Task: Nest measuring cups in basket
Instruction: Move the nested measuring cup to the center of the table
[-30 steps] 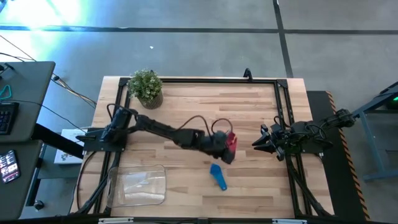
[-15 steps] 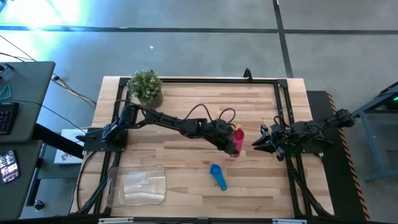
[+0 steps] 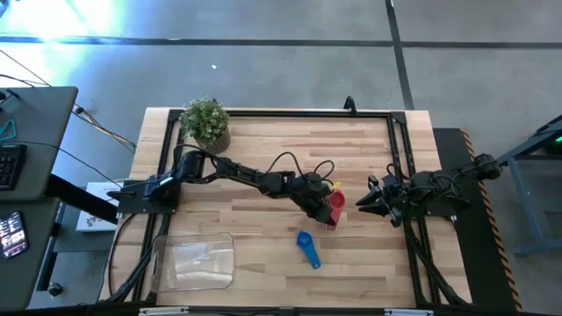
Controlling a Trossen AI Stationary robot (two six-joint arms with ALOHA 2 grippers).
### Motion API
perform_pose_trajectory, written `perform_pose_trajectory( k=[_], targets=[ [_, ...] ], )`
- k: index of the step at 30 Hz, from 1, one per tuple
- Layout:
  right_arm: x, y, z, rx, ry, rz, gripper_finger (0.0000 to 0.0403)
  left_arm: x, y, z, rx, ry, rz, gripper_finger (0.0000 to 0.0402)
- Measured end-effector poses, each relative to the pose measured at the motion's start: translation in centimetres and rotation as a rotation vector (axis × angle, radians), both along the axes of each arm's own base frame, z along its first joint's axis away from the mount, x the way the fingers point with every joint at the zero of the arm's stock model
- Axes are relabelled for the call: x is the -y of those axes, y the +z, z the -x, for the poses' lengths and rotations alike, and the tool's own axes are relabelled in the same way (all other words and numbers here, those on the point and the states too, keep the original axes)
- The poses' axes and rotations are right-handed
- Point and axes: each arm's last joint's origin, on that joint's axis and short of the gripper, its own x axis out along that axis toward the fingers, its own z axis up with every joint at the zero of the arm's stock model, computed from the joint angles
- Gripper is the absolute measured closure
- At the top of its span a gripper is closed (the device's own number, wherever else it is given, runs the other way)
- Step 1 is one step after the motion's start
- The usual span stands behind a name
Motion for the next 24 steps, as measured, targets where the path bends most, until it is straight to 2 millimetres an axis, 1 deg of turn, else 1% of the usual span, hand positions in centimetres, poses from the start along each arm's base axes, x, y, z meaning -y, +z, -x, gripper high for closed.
perform_pose_trajectory(
  k=[2, 6, 14, 24],
  targets=[
    [0.00, 0.00, 0.00, 0.000, 0.000, 0.000, 0.0316, 0.03, -0.31, -0.04, -0.005, -0.005, 0.011, 0.0330],
    [0.00, 0.00, 0.00, 0.000, 0.000, 0.000, 0.0316, 0.01, -0.31, 0.00, -0.012, -0.030, 0.037, 0.0329],
    [0.00, 0.00, 0.00, 0.000, 0.000, 0.000, 0.0316, -0.46, -0.62, 0.18, -0.055, -0.030, 0.049, 0.0306],
    [0.00, 0.00, 0.00, 0.000, 0.000, 0.000, 0.0316, -0.55, -0.65, 0.20, -0.065, -0.024, 0.056, 0.0298]
  ],
)
